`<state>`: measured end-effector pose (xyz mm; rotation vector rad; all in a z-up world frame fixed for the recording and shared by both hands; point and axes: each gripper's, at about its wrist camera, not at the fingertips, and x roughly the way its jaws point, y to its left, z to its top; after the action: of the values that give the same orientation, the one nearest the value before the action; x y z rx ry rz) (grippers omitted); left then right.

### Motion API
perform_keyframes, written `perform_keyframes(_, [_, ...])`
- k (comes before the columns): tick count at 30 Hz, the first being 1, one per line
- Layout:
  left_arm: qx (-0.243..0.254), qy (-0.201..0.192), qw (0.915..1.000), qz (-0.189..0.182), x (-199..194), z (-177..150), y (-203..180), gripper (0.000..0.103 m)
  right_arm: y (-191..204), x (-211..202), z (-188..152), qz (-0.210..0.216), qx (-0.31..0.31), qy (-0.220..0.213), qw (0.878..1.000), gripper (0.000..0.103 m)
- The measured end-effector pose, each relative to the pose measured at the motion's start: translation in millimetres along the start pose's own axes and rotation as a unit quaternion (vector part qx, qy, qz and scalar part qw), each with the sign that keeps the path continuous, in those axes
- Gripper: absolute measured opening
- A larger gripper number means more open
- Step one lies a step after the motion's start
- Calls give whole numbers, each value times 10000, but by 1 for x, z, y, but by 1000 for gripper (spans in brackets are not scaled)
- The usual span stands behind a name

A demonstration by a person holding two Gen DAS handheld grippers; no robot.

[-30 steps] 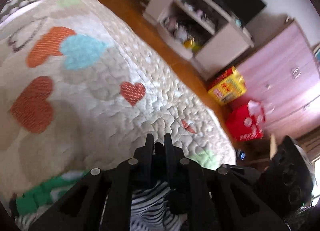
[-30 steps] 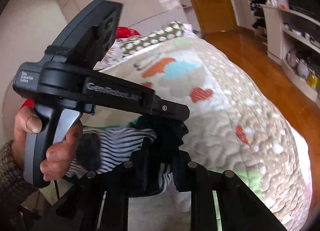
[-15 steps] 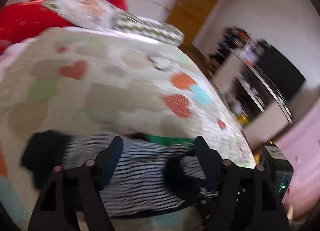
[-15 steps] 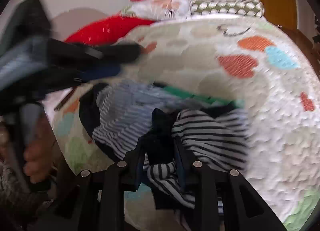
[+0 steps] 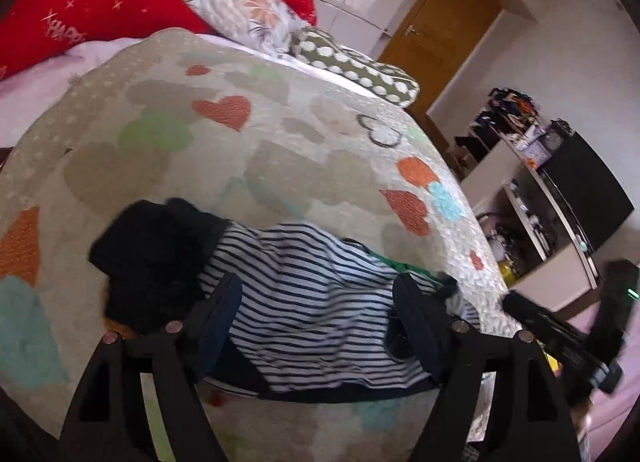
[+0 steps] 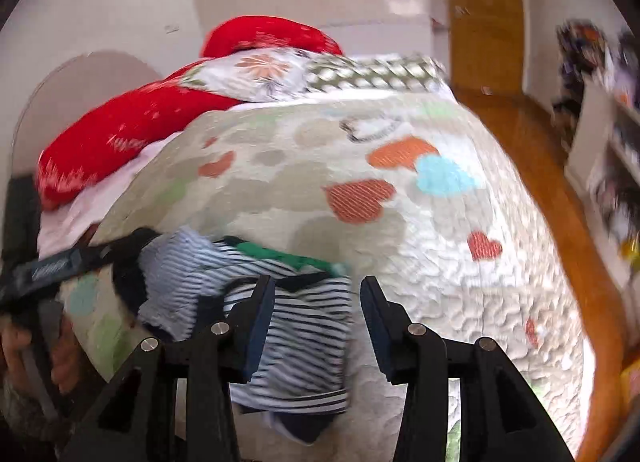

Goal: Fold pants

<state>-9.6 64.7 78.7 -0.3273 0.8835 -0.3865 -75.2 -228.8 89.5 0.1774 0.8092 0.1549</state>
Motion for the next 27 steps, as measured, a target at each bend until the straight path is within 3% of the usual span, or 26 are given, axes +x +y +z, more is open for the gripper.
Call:
perform_keyframes(2, [149,-46,9998,-80,0,-3,-9,77,-18,14,1,201,303,272,9990,64])
perform_keyframes(7, [330,-137,9993,-129,1,-8,-23,77,-46,72,-13,1145,1028,956,9835,64])
perform_keyframes(8, [347,-145,9993,-59,3,-9,-24,77,-48,79,-15,1310,1126,1018,9797,60])
perform_keyframes(9, [346,-143,9993,-3,4,-9,-24,77,-47,84,-15,1495,1202,1027,9760,28])
perform_keyframes(10, [327,-139,9994,22,5,-8,-24,77,-44,85,-14,1602,1261,1072,9731,20])
perform_keyframes(11, [296,-138,9995,40,6,-7,-24,77,-44,84,-11,1612,1308,1040,9727,19])
perform_keyframes(15, [392,-175,9987,278,12,-1,-28,77,-43,64,14,1226,1040,646,9849,15])
perform_keyframes(19, [621,-201,9972,378,20,-1,-40,77,-58,58,37,491,883,384,9941,15])
perform_keyframes(24, [957,304,9919,778,58,-17,-45,77,-76,84,33,6,1042,935,9902,24])
perform_keyframes(27, [810,622,9905,917,75,-26,-33,77,-73,57,39,-133,985,484,9939,24])
